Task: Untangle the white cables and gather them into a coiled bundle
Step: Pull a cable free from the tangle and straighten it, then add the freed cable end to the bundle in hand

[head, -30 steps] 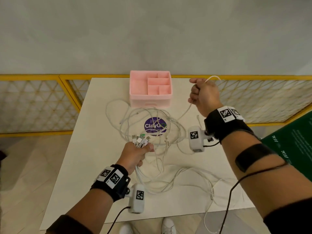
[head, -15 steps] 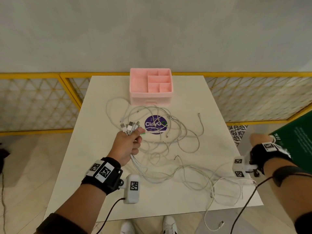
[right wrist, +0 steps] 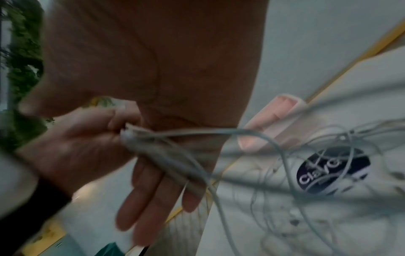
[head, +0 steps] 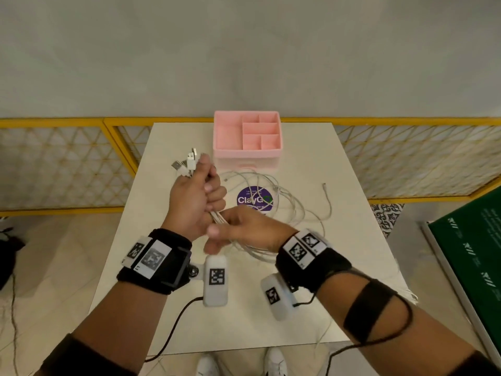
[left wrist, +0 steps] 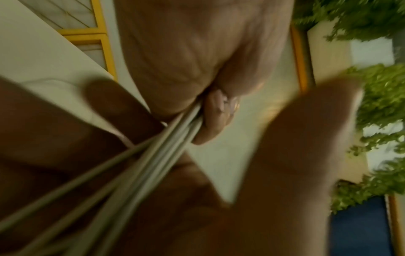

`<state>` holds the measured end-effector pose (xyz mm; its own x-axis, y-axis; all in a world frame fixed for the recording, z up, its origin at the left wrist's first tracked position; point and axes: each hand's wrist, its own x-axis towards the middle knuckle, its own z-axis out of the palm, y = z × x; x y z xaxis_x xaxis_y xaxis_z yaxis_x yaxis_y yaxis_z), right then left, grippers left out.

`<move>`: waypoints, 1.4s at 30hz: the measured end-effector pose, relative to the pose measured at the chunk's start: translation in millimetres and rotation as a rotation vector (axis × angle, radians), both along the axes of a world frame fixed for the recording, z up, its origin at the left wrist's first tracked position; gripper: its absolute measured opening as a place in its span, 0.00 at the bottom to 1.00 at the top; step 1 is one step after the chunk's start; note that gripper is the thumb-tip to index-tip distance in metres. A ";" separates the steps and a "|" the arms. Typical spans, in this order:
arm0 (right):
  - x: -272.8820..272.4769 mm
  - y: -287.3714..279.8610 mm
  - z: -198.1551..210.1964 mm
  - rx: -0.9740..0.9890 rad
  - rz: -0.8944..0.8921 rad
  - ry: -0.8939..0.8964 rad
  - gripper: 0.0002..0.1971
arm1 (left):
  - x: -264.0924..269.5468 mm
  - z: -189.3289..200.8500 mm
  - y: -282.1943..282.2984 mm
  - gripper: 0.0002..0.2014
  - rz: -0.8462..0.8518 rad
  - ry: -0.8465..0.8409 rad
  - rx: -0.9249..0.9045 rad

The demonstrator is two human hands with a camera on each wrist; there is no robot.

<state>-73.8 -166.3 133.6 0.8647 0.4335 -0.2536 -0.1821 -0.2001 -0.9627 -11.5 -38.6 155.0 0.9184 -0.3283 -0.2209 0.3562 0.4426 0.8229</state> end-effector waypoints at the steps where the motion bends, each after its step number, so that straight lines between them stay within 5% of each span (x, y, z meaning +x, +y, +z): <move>1: -1.0 7.7 -3.3 0.010 0.005 0.024 0.13 | 2.2 5.0 0.7 0.18 0.012 -0.013 -0.028; 6: -8.5 -7.6 -29.4 -0.150 -0.086 0.031 0.20 | 19.9 14.3 14.4 0.19 0.111 -0.063 -0.045; 18: -73.7 -185.7 -100.6 -0.613 -0.471 0.206 0.22 | 49.5 -15.3 39.8 0.20 0.235 0.025 -0.062; 24: -115.0 -235.9 -119.5 -0.856 -0.513 0.267 0.26 | 48.4 -45.7 35.1 0.21 0.230 0.103 0.008; 33: -128.8 -293.9 -95.9 -1.334 -0.490 0.236 0.17 | 37.0 -101.3 42.5 0.20 0.340 0.229 0.160; 37: -123.9 -312.2 -71.2 -1.500 -0.690 0.109 0.13 | 25.0 -120.8 46.3 0.19 0.355 0.286 0.190; 42: -127.8 -305.5 -85.1 -1.634 -0.751 0.157 0.05 | 22.1 -129.2 60.0 0.20 0.391 0.329 0.167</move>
<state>-201.6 -471.7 48.6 0.6663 -0.7425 -0.0683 -0.7313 -0.6687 0.1346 10.6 21.4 25.8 0.8384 0.0883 -0.5378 0.4424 0.4660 0.7662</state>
